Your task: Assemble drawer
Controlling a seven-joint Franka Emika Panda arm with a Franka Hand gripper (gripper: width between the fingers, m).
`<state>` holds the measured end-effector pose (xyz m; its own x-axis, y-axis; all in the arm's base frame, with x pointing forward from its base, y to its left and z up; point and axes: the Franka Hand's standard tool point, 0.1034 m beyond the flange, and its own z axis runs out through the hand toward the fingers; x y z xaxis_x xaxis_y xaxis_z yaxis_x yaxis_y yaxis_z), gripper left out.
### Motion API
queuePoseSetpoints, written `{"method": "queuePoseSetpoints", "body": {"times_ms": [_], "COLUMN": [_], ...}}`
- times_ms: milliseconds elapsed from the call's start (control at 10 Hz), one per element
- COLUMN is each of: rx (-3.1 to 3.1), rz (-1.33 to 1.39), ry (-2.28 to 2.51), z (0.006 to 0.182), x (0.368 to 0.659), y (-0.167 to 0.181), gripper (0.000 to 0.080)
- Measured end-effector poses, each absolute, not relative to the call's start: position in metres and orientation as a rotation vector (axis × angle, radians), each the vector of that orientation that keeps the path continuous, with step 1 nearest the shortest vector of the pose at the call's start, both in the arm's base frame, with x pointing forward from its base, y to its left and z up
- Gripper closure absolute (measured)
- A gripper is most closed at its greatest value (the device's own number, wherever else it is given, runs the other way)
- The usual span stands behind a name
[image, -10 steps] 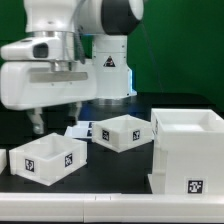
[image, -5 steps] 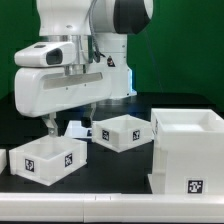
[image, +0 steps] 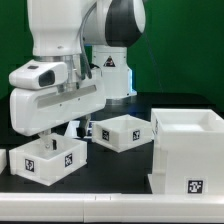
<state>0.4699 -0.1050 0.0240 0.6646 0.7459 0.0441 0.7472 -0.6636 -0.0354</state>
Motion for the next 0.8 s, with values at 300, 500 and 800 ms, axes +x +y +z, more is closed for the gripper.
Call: {"method": "queuePoseSetpoints", "body": {"times_ms": [300,500,800], "rx": [-2.823,-2.824,-2.825], "rz": [-0.036,-0.039,-0.038], "ry": [-1.260,-1.262,-1.261], "z": [0.020,0.019,0.019], "x": [0.467,0.465,0.465], "y": [-0.113,-0.120,-0.120], "gripper": [0.0150,0.0150,0.0412]}}
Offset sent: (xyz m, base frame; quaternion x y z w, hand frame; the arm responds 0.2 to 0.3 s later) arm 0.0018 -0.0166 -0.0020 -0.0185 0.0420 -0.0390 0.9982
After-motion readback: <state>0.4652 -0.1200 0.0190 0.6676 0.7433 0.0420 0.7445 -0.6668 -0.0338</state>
